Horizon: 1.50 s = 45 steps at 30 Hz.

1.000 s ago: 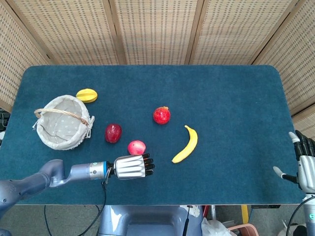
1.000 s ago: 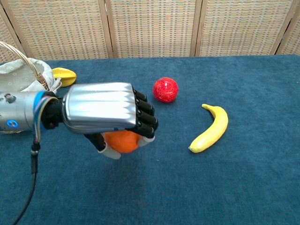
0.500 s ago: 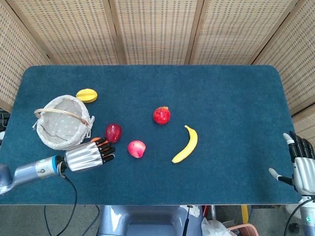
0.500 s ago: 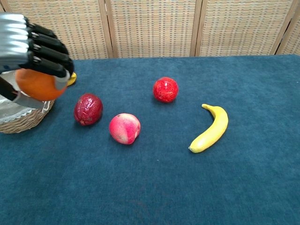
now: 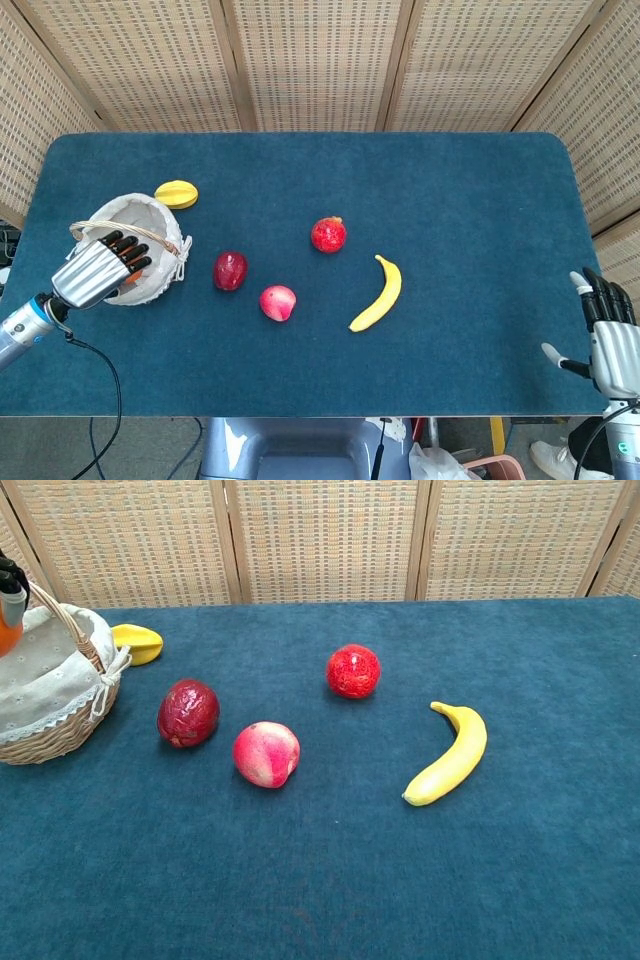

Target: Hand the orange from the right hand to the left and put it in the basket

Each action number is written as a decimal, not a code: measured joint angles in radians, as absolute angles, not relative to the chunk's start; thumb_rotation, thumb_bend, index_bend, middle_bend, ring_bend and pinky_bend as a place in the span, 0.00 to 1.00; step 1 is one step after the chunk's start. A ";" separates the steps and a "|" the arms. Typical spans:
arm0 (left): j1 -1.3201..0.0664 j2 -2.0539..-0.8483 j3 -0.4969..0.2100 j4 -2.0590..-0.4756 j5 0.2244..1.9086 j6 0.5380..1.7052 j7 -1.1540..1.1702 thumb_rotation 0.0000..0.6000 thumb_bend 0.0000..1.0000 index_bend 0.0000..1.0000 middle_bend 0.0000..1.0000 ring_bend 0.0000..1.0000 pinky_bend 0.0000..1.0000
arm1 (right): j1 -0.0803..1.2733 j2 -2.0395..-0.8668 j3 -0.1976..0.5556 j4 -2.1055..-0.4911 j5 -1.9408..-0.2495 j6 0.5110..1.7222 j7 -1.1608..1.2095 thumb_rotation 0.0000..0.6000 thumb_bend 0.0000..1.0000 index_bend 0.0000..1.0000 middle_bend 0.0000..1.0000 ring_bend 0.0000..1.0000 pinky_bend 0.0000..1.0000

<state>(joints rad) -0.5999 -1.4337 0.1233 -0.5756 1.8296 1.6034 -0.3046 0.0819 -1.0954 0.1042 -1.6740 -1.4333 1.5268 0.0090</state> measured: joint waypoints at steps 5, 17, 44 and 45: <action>-0.582 -1.510 0.109 -0.419 1.790 1.568 -0.395 1.00 0.13 0.56 0.50 0.41 0.48 | 0.083 -1.098 0.110 -1.670 -1.420 1.516 0.004 1.00 0.00 0.00 0.00 0.00 0.00; -0.558 -1.568 0.126 -0.306 1.776 1.566 -0.473 1.00 0.00 0.25 0.18 0.21 0.25 | 0.081 -1.099 0.114 -1.670 -1.420 1.509 0.003 1.00 0.00 0.00 0.00 0.00 0.00; -0.384 -1.289 0.101 -0.894 1.645 1.691 -0.471 1.00 0.00 0.00 0.00 0.00 0.00 | 0.051 -1.043 0.090 -1.720 -1.490 1.539 0.023 1.00 0.00 0.00 0.00 0.00 0.00; -0.374 -1.267 0.101 -0.971 1.630 1.680 -0.440 1.00 0.00 0.00 0.00 0.00 0.00 | 0.050 -1.040 0.088 -1.723 -1.497 1.544 0.020 1.00 0.00 0.00 0.00 0.00 0.00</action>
<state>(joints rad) -0.3742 -1.2674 0.1009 -0.9714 1.6298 1.6804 -0.4405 0.0496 -1.0401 0.0881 -1.7234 -1.4968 1.5442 0.0200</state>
